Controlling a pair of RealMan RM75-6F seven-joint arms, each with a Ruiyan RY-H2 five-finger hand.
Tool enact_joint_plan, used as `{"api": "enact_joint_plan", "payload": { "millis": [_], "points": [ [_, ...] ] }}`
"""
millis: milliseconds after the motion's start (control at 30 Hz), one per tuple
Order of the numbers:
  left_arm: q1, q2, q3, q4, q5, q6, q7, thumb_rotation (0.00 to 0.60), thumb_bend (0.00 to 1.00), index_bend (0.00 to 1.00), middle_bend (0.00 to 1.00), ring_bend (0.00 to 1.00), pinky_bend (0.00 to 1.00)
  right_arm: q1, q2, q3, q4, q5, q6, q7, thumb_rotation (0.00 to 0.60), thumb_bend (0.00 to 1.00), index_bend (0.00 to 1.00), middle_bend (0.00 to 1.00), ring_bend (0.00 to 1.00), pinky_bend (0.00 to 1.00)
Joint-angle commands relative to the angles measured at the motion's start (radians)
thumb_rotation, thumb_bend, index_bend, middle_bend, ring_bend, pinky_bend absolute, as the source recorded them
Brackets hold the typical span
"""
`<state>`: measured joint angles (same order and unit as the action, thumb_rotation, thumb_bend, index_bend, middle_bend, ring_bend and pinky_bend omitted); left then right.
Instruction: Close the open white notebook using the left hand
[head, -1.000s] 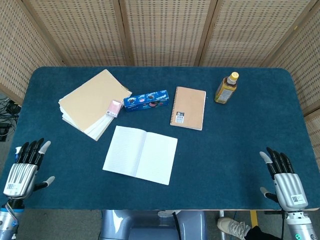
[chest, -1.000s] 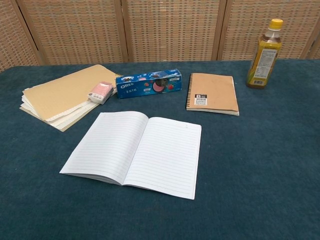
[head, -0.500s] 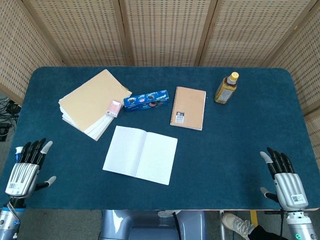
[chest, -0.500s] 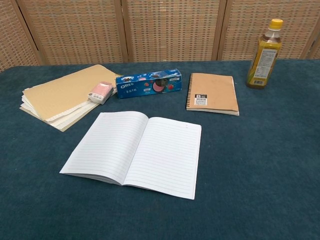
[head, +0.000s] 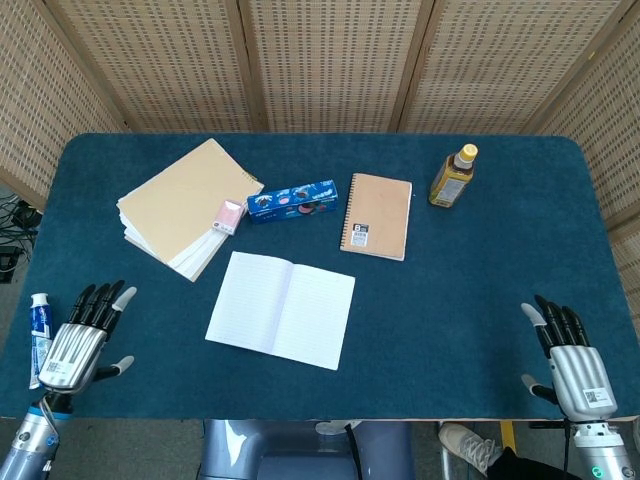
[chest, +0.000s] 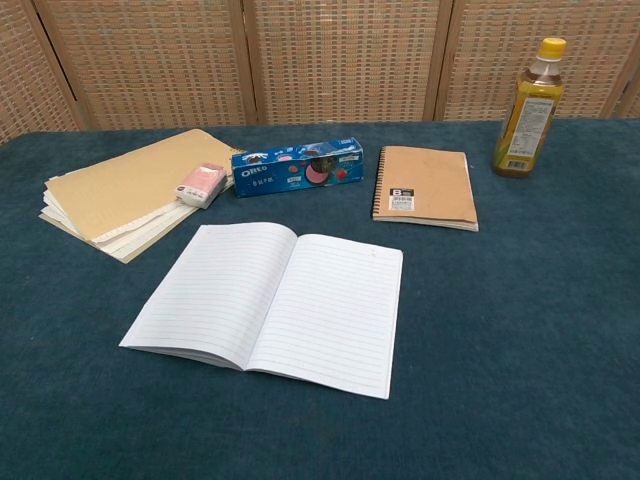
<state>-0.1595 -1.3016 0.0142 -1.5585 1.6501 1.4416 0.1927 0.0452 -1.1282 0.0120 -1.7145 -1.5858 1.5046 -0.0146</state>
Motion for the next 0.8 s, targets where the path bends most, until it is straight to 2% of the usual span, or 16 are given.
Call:
{"api": "enact_joint_plan", "payload": {
  "millis": [33, 233, 500, 800],
  "points": [
    [-0.043, -0.029, 0.0, 0.006, 0.011, -0.064, 0.044, 0.6, 0.12, 0.0, 0.0, 0.0, 0.0, 0.0, 0.0, 0.002, 0.0, 0.001, 0.001, 0.002, 0.6, 0.11, 0.0, 0.0, 0.0, 0.0],
    [-0.1, -0.088, -0.012, -0.014, -0.012, -0.161, 0.131, 0.6, 0.14, 0.0, 0.0, 0.0, 0.0, 0.001, 0.004, 0.006, 0.002, 0.012, -0.002, 0.015, 0.6, 0.11, 0.0, 0.0, 0.0, 0.0],
    [-0.169, -0.18, -0.036, -0.016, -0.08, -0.28, 0.255, 0.6, 0.32, 0.0, 0.0, 0.0, 0.0, 0.0, 0.015, 0.014, 0.006, 0.021, 0.002, 0.052, 0.6, 0.11, 0.0, 0.0, 0.0, 0.0],
    [-0.213, -0.259, -0.055, 0.012, -0.152, -0.337, 0.344, 0.6, 0.31, 0.0, 0.0, 0.0, 0.0, 0.0, 0.027, 0.02, 0.006, 0.028, 0.003, 0.09, 0.6, 0.11, 0.0, 0.0, 0.0, 0.0]
  ]
}}
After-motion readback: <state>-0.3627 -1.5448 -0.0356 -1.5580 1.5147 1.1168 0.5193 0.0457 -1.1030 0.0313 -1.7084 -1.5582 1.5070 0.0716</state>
